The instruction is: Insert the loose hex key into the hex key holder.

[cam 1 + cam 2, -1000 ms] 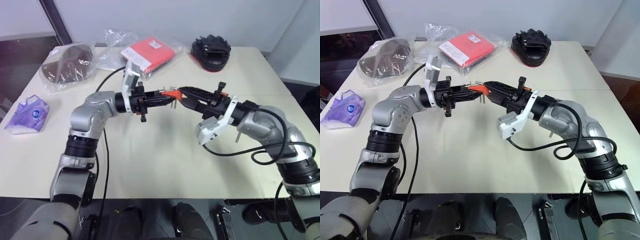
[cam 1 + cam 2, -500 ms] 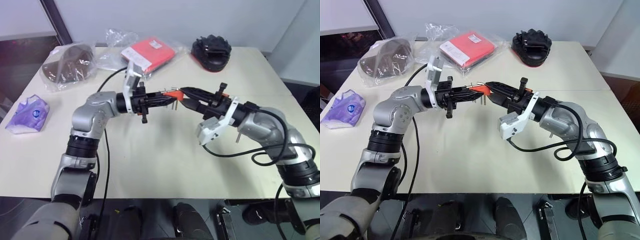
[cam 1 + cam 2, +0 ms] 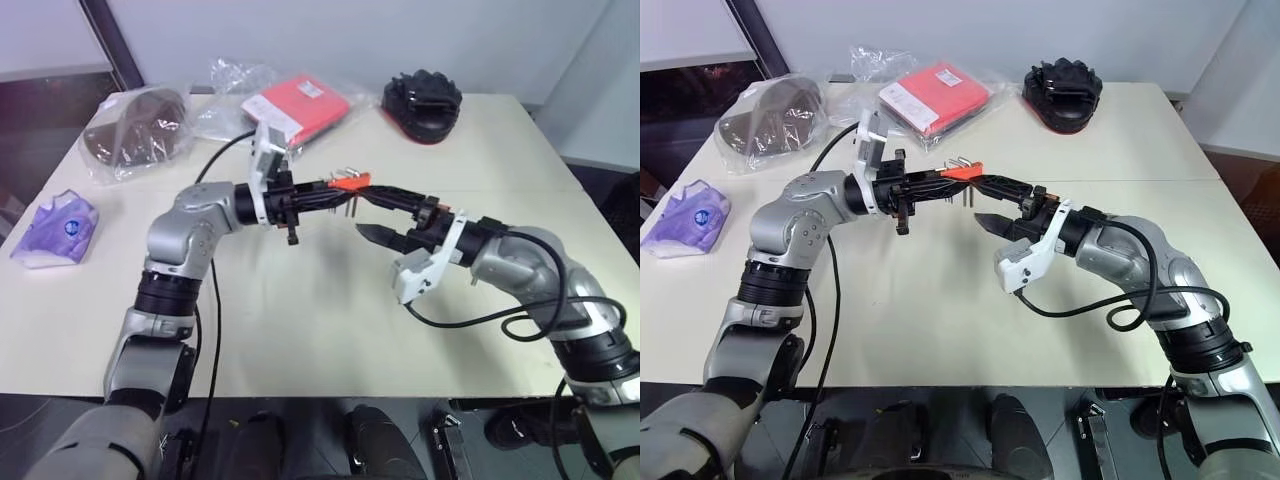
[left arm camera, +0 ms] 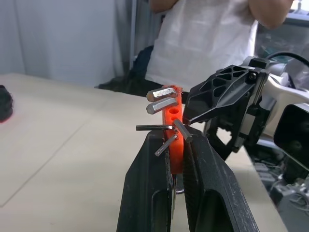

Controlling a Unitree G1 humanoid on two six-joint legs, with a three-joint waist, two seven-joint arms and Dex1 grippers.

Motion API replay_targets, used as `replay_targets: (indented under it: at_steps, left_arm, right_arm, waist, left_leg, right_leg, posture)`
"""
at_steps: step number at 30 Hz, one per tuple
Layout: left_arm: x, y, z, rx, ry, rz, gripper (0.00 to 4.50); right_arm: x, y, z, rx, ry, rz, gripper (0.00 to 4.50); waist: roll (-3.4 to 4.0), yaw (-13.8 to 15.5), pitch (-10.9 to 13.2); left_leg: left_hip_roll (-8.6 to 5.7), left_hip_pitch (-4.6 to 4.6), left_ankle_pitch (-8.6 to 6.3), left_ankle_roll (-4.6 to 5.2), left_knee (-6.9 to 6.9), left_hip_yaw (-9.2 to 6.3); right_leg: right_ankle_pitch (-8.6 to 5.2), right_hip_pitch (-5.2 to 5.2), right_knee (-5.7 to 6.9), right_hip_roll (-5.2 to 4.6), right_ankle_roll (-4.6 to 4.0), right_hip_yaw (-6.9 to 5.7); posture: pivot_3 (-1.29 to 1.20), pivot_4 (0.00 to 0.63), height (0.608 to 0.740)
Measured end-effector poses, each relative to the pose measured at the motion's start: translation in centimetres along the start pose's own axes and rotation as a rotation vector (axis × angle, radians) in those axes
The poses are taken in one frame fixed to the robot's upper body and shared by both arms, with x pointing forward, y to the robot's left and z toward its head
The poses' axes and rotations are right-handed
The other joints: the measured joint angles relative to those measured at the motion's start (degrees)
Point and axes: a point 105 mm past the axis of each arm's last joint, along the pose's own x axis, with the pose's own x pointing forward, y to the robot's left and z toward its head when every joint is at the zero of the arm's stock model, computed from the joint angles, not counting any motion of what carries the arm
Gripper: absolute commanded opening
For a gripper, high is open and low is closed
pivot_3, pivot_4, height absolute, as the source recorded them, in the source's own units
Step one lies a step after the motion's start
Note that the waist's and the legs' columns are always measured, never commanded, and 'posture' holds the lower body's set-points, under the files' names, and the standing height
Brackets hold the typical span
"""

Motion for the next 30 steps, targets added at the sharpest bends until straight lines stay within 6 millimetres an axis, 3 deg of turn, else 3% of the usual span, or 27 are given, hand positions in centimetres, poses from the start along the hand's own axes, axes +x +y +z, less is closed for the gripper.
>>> replay_targets:
  at_steps: [3,7,13,16,20,24,30]
  left_arm:
    - [-0.4,0.1,-0.4,0.018,0.008,0.025,0.0]
    - [-1.0,0.3,-0.7,0.022,0.002,0.073,0.0]
    - [-1.2,0.4,-0.7,0.036,-0.005,0.116,0.0]
    - [-1.3,0.4,-0.8,0.034,-0.007,0.128,0.0]
    - [-1.2,0.4,-1.1,0.023,-0.01,0.133,0.0]
    - [-1.2,0.4,-1.2,0.022,-0.011,0.137,0.0]
    - [-1.1,0.4,-1.2,0.021,-0.01,0.142,0.0]
  right_arm:
    - [-0.9,0.5,-1.7,0.165,0.114,-0.006,3.42]
    - [-3.4,0.7,-5.1,0.53,0.339,-0.096,3.42]
    - [-8.4,3.4,-9.0,1.114,0.714,-0.25,3.42]
    - [-9.9,4.6,-9.3,1.339,0.859,-0.299,3.42]
    - [-10.5,6.0,-8.6,1.635,1.023,-0.385,3.42]
    - [-12.0,7.9,-8.8,1.722,1.22,-0.428,3.42]
    - [-12.9,9.8,-9.2,1.807,1.339,-0.498,3.42]
  waist:
    - [0.0,0.1,0.0]
    - [0.0,0.3,0.0]
    - [0.02,0.8,0.0]
    - [0.05,0.8,0.0]
    - [0.07,1.1,0.0]
    - [0.06,1.6,0.0]
    - [0.07,1.3,0.0]
  left_leg:
    - [0.0,0.0,0.0,0.0,0.02,-0.02]
    - [0.0,0.02,0.0,0.0,0.07,-0.08]
    - [-0.01,0.05,0.01,0.02,0.07,-0.09]
    - [0.0,0.05,0.01,0.03,0.06,-0.09]
    - [0.0,0.05,0.02,0.03,0.05,-0.09]
    - [-0.06,0.01,0.01,0.03,0.05,-0.03]
    - [-0.06,0.01,0.02,0.03,0.0,0.0]
  right_leg:
    - [0.0,0.02,0.02,-0.01,0.0,0.0]
    - [0.0,0.02,0.15,-0.01,0.0,0.0]
    - [0.0,0.02,0.21,0.0,-0.01,0.0]
    - [-0.01,0.0,0.22,0.02,-0.01,0.01]
    - [-0.01,-0.02,0.23,0.05,-0.01,0.01]
    - [-0.01,-0.03,0.21,-0.01,-0.01,0.0]
    - [-0.01,-0.06,0.2,0.01,-0.01,0.0]
  posture:
    - [0.0,0.15,0.74]
    - [0.0,0.15,0.74]
    - [0.0,0.15,0.74]
    - [0.0,0.15,0.74]
    - [0.0,0.15,0.74]
    - [0.0,0.15,0.74]
    - [0.0,0.15,0.74]
